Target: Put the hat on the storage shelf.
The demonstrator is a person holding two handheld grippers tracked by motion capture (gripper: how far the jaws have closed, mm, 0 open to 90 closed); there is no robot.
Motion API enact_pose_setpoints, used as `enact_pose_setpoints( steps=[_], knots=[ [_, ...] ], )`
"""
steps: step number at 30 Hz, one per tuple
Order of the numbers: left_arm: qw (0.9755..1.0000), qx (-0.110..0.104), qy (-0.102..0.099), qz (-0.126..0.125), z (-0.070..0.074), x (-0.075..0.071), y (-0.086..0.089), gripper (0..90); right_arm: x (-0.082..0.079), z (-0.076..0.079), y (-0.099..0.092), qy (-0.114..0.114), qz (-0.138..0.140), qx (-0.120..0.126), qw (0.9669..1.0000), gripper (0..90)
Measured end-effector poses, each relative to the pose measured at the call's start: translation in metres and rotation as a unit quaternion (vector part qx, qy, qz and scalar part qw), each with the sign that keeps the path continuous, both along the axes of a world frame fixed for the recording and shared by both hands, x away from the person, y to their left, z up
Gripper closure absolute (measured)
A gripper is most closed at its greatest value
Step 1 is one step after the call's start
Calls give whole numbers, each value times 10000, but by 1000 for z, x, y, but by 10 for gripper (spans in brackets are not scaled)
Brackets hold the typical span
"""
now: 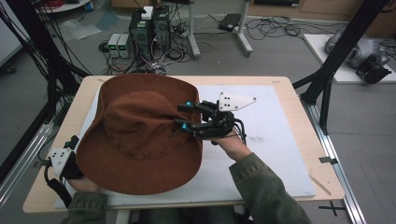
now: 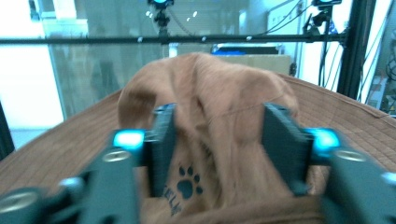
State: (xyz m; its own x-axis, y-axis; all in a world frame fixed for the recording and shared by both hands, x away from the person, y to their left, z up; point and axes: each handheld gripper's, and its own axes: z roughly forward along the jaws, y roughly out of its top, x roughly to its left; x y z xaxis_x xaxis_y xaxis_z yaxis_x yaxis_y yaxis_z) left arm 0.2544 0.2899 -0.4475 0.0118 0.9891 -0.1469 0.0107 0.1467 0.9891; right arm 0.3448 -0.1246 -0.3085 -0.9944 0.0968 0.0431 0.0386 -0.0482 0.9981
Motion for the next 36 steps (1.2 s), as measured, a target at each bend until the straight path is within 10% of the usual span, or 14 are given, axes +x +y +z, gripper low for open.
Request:
enact_pose_setpoints(
  steps=[10,18,24,29,32,36],
  knots=[
    [10000,0,-7,-11,0,0,0,159,0,1,-9,235,-59,242,9994,204],
    [10000,-9,-15,-13,0,0,0,159,-5,3,-41,149,-670,124,9976,124],
    [10000,-7,-21,5,0,0,1,159,-16,-6,-89,110,-1459,-50,9892,123],
    [10000,12,-66,56,1,-2,1,159,-31,-23,-125,189,-2286,-68,9733,115],
    [9999,40,-88,80,2,-3,2,159,-40,-34,-141,124,-2919,88,9563,116],
    [9999,45,-103,90,2,-3,2,159,-53,-47,-155,74,-4278,128,9037,116]
  ],
)
